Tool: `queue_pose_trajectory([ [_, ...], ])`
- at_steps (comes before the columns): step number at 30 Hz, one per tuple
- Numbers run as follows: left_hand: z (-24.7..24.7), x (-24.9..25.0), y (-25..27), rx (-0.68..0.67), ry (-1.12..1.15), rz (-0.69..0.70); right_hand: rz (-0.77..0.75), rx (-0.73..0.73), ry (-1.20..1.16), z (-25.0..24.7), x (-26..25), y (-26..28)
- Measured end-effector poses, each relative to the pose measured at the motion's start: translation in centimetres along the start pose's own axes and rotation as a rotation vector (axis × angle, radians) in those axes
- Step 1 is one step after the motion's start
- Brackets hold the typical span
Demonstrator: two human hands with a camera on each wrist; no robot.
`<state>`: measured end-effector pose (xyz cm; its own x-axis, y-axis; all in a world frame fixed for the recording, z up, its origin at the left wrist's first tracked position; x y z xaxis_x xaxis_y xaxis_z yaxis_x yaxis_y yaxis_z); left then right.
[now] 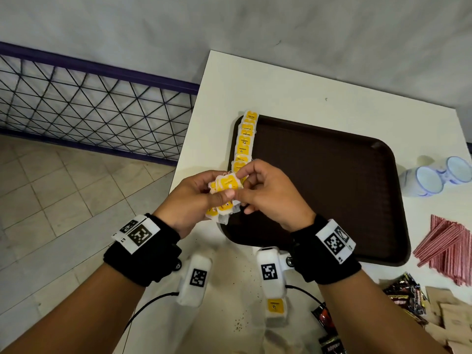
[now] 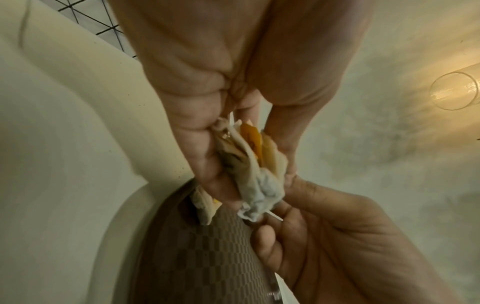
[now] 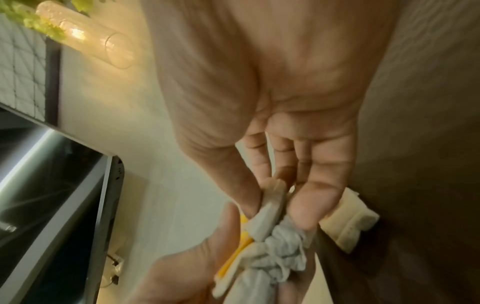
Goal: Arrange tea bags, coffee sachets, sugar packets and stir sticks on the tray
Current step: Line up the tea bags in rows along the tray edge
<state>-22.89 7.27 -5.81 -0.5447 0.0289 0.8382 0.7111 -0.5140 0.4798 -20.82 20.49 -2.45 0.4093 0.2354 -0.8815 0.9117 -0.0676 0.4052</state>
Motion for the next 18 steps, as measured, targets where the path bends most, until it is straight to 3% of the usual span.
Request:
queue_pose_trajectory([
  [3, 0.0, -0.1, -0.1, -0.040, -0.008, 0.008, 0.045, -0.039, -0.056, 0.0, 0.3, 0.1],
  [18, -1.2, 0.6, -0.1, 0.035, -0.062, 0.054, 0.145, -0.029, -0.273, -0.6, 1.0, 0.2],
])
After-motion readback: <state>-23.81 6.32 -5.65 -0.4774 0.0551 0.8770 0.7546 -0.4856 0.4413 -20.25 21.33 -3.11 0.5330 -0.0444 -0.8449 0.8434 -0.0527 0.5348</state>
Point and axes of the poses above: each hand's wrist, its own y-axis away from the middle knuckle, its own z-axis out of the palm, x = y × z, the point moved 10 cm from there along -y, towards the middle knuckle, and after that the axes turned 1 degree about -x, right-handed, at the moved point
